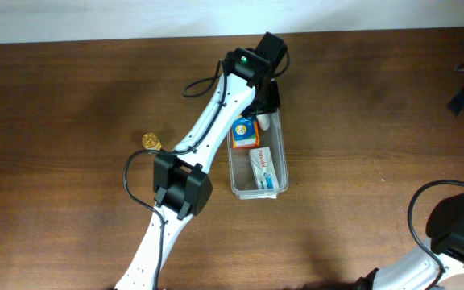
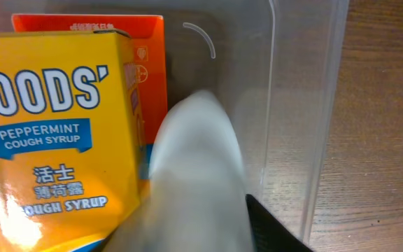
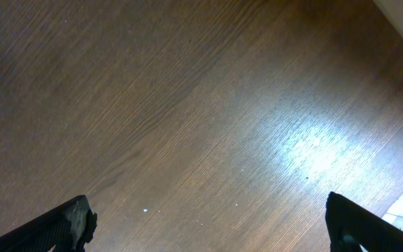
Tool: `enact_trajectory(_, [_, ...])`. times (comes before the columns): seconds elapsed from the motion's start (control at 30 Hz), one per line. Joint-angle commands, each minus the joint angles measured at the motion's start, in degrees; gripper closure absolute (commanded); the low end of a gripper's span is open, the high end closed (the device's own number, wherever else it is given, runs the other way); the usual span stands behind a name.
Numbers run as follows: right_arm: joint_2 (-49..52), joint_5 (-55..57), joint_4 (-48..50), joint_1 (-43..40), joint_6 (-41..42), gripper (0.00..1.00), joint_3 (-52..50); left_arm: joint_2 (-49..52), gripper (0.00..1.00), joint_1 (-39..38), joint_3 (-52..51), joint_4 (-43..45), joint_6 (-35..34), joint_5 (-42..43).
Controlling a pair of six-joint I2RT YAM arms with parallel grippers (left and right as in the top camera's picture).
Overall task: Pack container
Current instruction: 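Open the left gripper to release the bottle upright in the container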
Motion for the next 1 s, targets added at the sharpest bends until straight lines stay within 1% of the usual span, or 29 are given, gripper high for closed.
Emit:
enact_trajectory(0.0, [-0.2, 0.13, 0.17, -0.07, 0.66, 0.02, -0.22, -0.26, 0.59, -0.28, 0.13, 0.07, -0.07, 0.35])
enact_trajectory(0.6, [-0.2, 0.13, 0.17, -0.07, 0.66, 0.02, -0.2, -0.28, 0.59, -0.28, 0.44, 0.92, -0.04, 1.49])
enact_trajectory(0.97, [-0.2, 0.13, 0.17, -0.07, 0.66, 0.02, -0.22, -0.28, 0.58, 0.0, 5.79, 0.92, 1.27, 1.44])
